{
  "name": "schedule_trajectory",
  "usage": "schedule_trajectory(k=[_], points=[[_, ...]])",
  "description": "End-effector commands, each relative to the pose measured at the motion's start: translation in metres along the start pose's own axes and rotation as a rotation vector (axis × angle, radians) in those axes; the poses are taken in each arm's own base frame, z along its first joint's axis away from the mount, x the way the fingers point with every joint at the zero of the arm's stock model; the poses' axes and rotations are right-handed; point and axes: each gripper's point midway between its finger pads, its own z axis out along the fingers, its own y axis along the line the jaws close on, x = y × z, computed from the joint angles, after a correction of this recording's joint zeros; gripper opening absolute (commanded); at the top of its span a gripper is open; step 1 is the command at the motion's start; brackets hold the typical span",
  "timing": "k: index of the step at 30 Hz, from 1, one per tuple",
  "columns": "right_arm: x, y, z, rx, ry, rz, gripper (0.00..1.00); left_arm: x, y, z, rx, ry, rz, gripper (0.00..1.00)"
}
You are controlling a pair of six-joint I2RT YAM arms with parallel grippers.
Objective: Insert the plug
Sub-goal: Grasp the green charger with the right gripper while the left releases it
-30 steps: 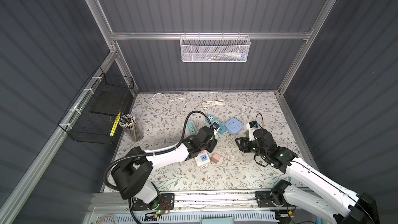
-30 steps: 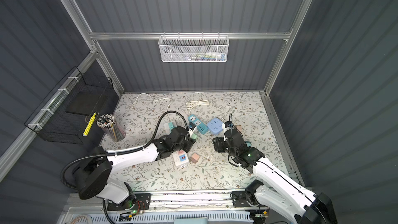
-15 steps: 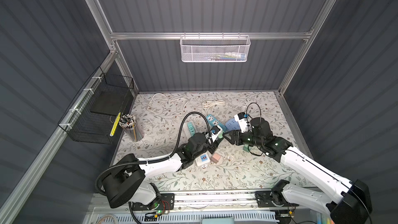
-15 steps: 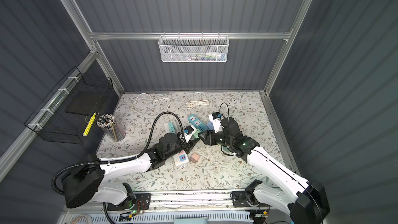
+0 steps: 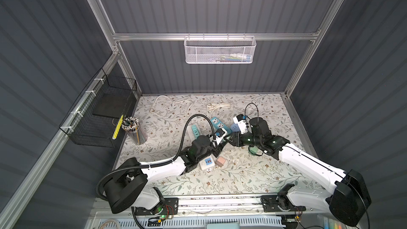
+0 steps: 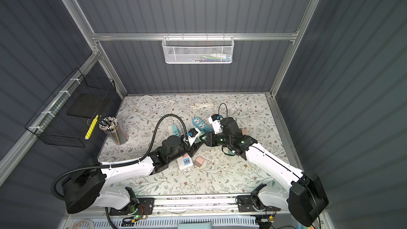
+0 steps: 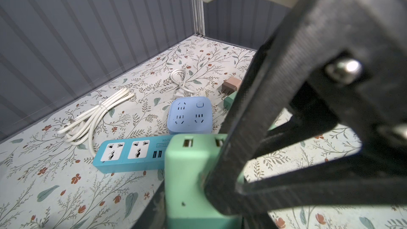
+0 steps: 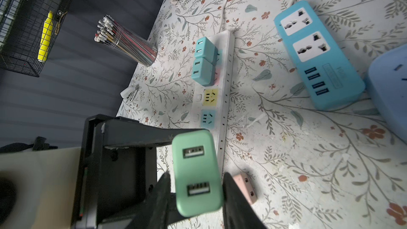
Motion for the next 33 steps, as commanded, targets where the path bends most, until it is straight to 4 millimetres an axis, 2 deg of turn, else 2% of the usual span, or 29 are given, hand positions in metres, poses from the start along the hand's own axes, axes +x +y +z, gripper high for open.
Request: schedule_trajectory(k=[1,10,12,14,17,20,22,25,28,31,33], points=[[-0.014,0.014,-0.001,-0.044,-0.029,-0.037,0.41,-0.011,-0.008,-0.004,0.038,-0.022,0.018,0.22],[-0.018,0.013,0.006,-0.039,-0.020,-0.050,0.40,-0.012,-0.007,-0.007,0.031,-0.022,0.010,0.21],[-0.020,0.016,0.005,-0.052,-0.022,-0.054,0.33,-0.012,-0.006,-0.008,0.029,-0.020,0.009,0.22],[-0.020,0.018,0.005,-0.056,-0.022,-0.054,0.30,-0.011,-0.006,-0.009,0.024,-0.016,0.009,0.23],[-0.021,0.019,0.004,-0.057,-0.025,-0.053,0.26,-0.011,-0.003,-0.010,0.010,-0.006,-0.001,0.38],[-0.021,0.021,0.005,-0.062,-0.026,-0.056,0.24,-0.012,0.003,-0.014,-0.023,-0.008,-0.019,0.64],[-0.023,0.023,0.004,-0.057,-0.033,-0.063,0.24,-0.015,0.009,-0.021,-0.058,-0.018,-0.046,0.76],[-0.026,0.020,0.003,-0.028,-0.045,-0.073,0.24,-0.025,0.017,-0.040,-0.095,-0.061,-0.103,0.81],[-0.028,0.020,0.005,0.002,-0.061,-0.099,0.23,-0.027,0.025,-0.063,-0.134,-0.084,-0.198,0.82],[-0.032,0.020,0.011,0.066,-0.094,-0.146,0.23,-0.019,0.045,-0.090,-0.250,-0.097,-0.313,0.82],[-0.034,0.022,0.019,0.110,-0.110,-0.185,0.23,-0.005,0.069,-0.112,-0.395,-0.092,-0.418,0.88]])
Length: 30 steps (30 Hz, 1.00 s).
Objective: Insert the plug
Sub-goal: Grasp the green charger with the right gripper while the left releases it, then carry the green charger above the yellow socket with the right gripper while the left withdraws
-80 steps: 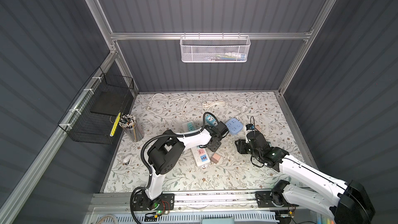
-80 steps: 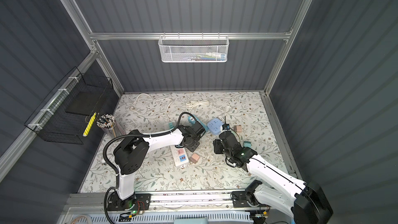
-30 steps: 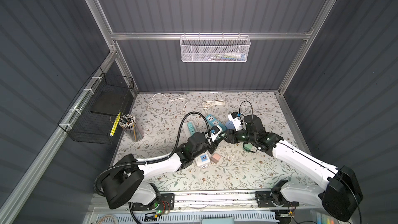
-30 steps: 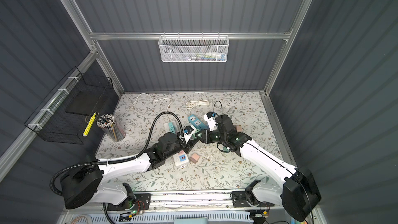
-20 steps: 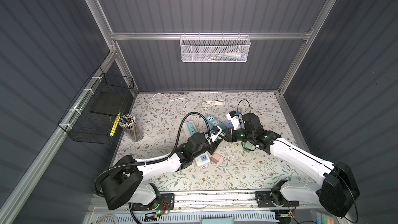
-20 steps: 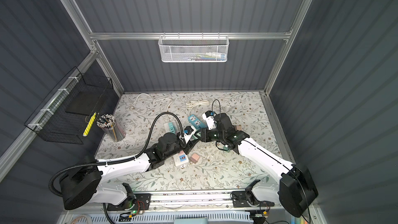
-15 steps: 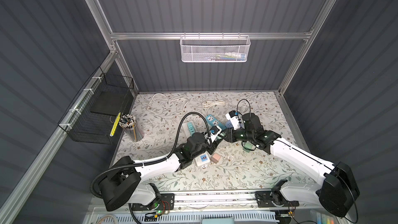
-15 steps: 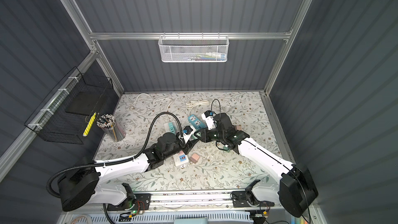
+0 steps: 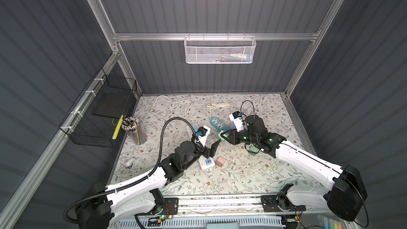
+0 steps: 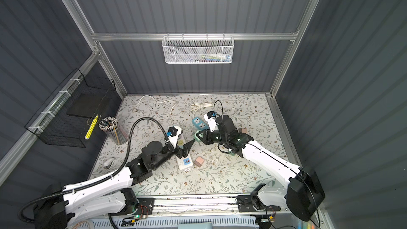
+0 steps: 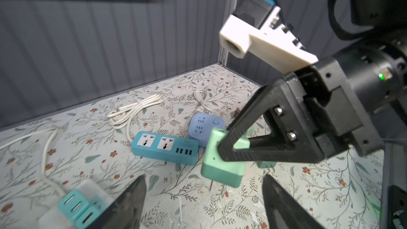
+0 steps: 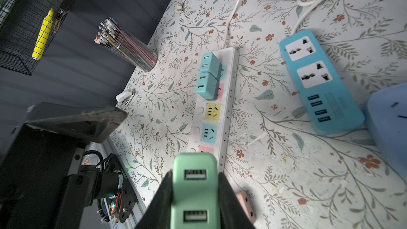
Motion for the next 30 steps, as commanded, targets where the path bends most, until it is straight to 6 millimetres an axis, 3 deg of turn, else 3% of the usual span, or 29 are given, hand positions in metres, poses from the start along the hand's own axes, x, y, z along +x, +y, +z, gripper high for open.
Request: schedule_trajectory(k=[1,5,7,14,19,30], points=[[-0.019,0.005,0.011,0.090,-0.076,-0.095,0.23,0.022,0.059,-0.031,-0.312,0.028,-0.202,0.91],[-0.019,0.013,0.042,0.163,-0.084,-0.195,0.23,0.054,0.127,-0.087,-0.728,0.022,-0.367,1.00],[-0.014,0.017,0.061,0.165,-0.058,-0.227,0.23,0.066,0.138,-0.103,-0.808,0.042,-0.390,1.00],[0.003,0.015,0.119,0.240,-0.007,-0.269,0.22,0.095,0.146,-0.118,-0.863,0.089,-0.461,1.00],[0.013,0.010,0.144,0.296,0.001,-0.241,0.23,0.095,0.152,-0.130,-0.875,0.041,-0.485,1.00],[0.032,-0.001,0.164,0.362,-0.012,-0.224,0.22,0.096,0.151,-0.134,-0.855,0.049,-0.492,1.00]])
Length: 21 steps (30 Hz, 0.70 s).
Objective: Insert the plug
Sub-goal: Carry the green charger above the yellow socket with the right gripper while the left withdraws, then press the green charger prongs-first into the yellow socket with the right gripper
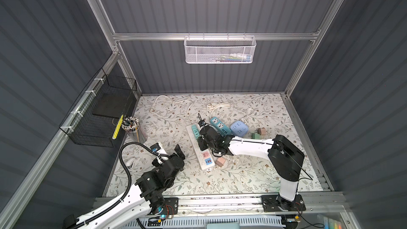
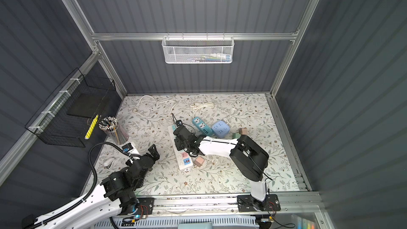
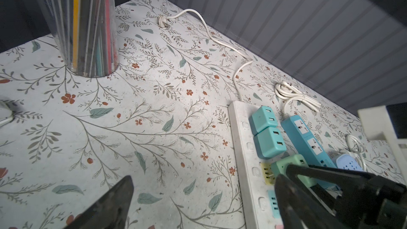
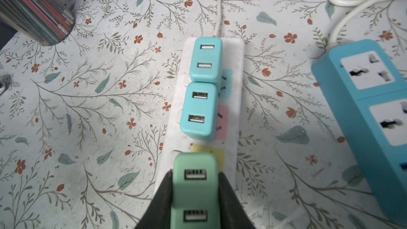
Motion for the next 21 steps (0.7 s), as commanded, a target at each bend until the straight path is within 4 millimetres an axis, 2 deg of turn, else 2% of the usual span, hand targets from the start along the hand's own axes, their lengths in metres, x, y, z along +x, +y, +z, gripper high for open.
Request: schedule_trajectory(k=[1,7,16,21], points=[[-0.010,-0.005,0.002,0.053,-0.061,0.035,0.21,0.002,0.008,0.001,-0.026,-0.002,0.015,1.00],[-0.002,-0.011,0.010,0.096,-0.046,0.054,0.21,0.001,0.005,0.001,-0.023,0.002,0.025,1.00],[0.007,0.004,0.010,0.056,-0.017,0.056,0.21,-0.003,0.005,-0.001,-0.024,-0.003,0.032,1.00],[0.018,0.002,0.010,0.090,-0.002,0.038,0.22,-0.008,0.003,-0.002,-0.020,-0.020,0.017,1.00]])
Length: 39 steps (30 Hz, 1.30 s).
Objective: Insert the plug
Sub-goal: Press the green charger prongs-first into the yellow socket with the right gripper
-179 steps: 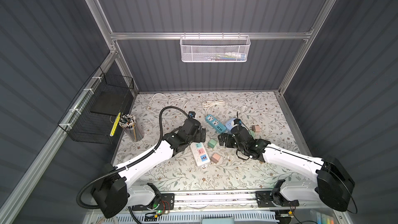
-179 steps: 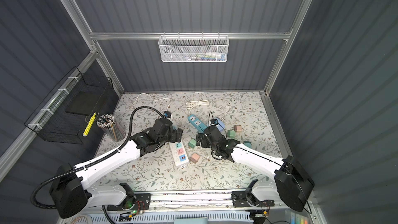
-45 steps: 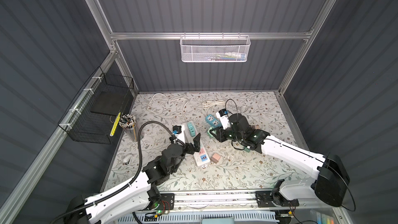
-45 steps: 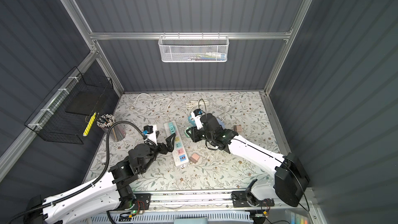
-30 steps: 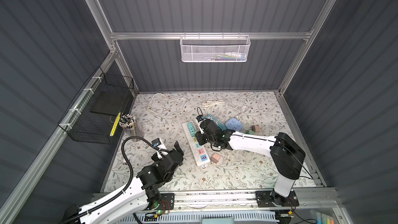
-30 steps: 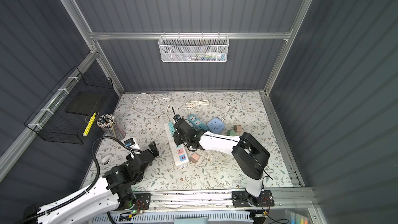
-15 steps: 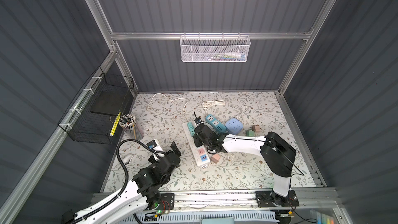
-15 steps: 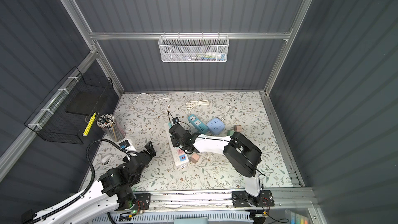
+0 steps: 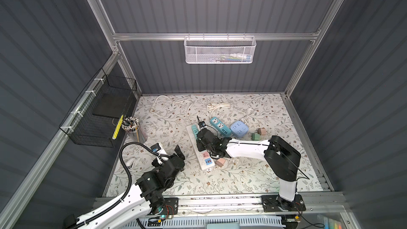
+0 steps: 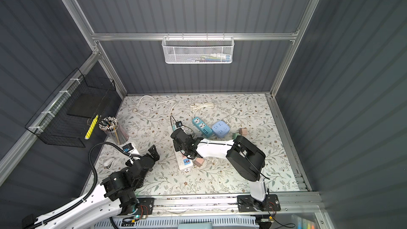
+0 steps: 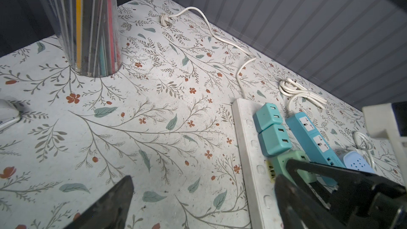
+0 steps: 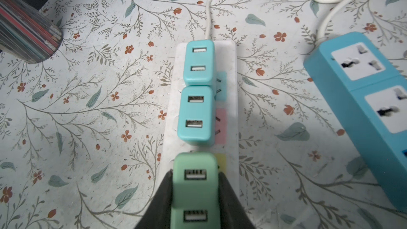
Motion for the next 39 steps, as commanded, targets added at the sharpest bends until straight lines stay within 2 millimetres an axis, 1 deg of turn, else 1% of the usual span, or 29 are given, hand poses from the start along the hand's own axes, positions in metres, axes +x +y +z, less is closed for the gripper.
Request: schedule_trajectory(k=[1,5,7,12,18,32,39], points=[[0.016,-0.006,0.006,0.050,0.034,-0.016,0.22,-0.010,0.001,-0.003,-0.008,-0.027,-0.002,1.00],[0.019,-0.012,0.011,0.093,0.029,-0.024,0.22,-0.013,-0.002,-0.003,-0.005,-0.033,-0.002,1.00],[0.016,-0.015,0.012,0.114,0.018,-0.025,0.21,-0.013,-0.002,-0.003,-0.003,-0.033,0.002,1.00],[0.008,-0.015,0.012,0.128,0.002,-0.038,0.22,-0.013,-0.002,-0.003,-0.004,-0.035,0.004,1.00],[0.012,-0.015,0.010,0.134,0.023,-0.040,0.21,-0.013,-0.002,-0.003,-0.005,-0.036,0.006,1.00],[0.042,-0.019,0.027,0.195,0.114,-0.081,0.21,-0.015,0.001,-0.004,-0.012,-0.044,0.004,1.00],[0.074,-0.026,0.038,0.213,0.186,-0.072,0.21,-0.014,0.003,-0.004,-0.018,-0.039,0.004,1.00]])
